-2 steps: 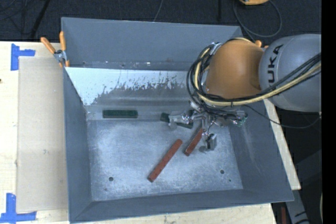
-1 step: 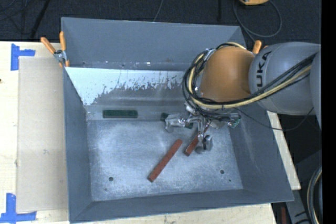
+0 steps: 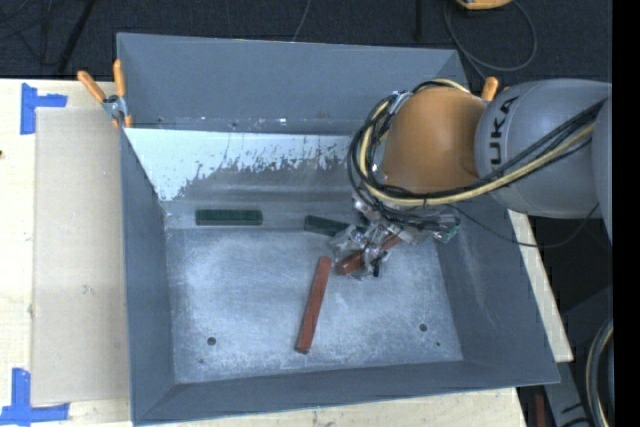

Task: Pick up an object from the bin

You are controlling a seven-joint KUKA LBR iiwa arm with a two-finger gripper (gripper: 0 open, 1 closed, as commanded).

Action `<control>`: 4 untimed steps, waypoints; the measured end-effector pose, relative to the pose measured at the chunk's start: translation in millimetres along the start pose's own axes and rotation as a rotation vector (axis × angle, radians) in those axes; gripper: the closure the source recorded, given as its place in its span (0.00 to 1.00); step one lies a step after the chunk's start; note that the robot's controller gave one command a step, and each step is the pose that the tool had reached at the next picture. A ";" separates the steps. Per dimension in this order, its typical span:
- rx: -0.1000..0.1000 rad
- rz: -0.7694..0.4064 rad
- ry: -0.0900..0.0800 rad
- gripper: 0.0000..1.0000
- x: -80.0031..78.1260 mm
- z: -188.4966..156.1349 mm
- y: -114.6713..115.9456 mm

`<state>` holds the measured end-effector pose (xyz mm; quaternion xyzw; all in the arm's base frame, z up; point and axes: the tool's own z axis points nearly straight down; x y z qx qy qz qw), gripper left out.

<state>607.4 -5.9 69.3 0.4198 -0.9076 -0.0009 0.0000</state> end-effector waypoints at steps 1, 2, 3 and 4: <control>-0.004 -0.539 0.003 1.00 16.0 0.7 -2.4; 0.009 -0.552 -0.005 1.00 0.0 -222.8 3.2; 0.001 -0.548 -0.002 0.00 1.9 -217.8 3.3; -0.008 -0.405 0.004 0.00 14.5 -55.6 7.5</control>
Offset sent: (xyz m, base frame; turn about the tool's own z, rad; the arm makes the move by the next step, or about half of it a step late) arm -0.0073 -0.0142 0.0007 -0.5415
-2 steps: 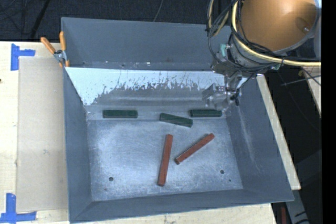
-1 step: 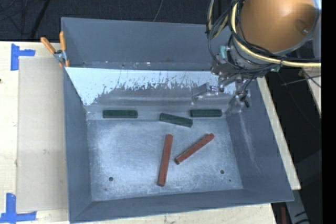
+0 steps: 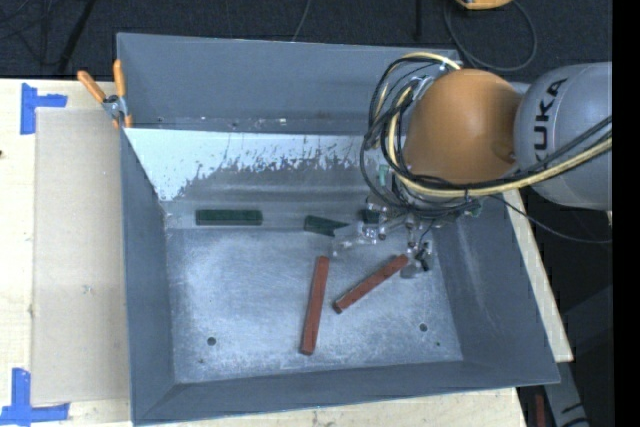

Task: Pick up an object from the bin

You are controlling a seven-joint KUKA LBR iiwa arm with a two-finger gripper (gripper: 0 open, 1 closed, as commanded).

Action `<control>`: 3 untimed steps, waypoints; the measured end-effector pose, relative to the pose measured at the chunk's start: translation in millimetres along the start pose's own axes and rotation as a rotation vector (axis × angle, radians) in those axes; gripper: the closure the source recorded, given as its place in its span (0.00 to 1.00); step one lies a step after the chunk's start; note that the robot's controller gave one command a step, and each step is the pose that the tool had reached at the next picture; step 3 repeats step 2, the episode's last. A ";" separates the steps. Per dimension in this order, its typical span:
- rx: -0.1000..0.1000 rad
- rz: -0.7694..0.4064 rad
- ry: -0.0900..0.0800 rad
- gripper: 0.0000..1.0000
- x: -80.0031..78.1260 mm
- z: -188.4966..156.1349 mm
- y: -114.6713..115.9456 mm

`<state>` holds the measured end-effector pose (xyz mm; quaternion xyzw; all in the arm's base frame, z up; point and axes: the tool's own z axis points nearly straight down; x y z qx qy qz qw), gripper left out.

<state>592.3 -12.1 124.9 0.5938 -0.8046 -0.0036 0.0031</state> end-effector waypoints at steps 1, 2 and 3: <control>0.002 -0.032 0.002 0.00 13.9 58.3 -12.4; 0.011 -0.032 -0.003 1.00 12.2 53.5 -14.3; 0.011 -0.032 -0.003 1.00 12.2 53.5 -14.3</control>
Offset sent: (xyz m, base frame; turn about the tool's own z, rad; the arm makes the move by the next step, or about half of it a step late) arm 0.0084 -0.0168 -0.0549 -0.0342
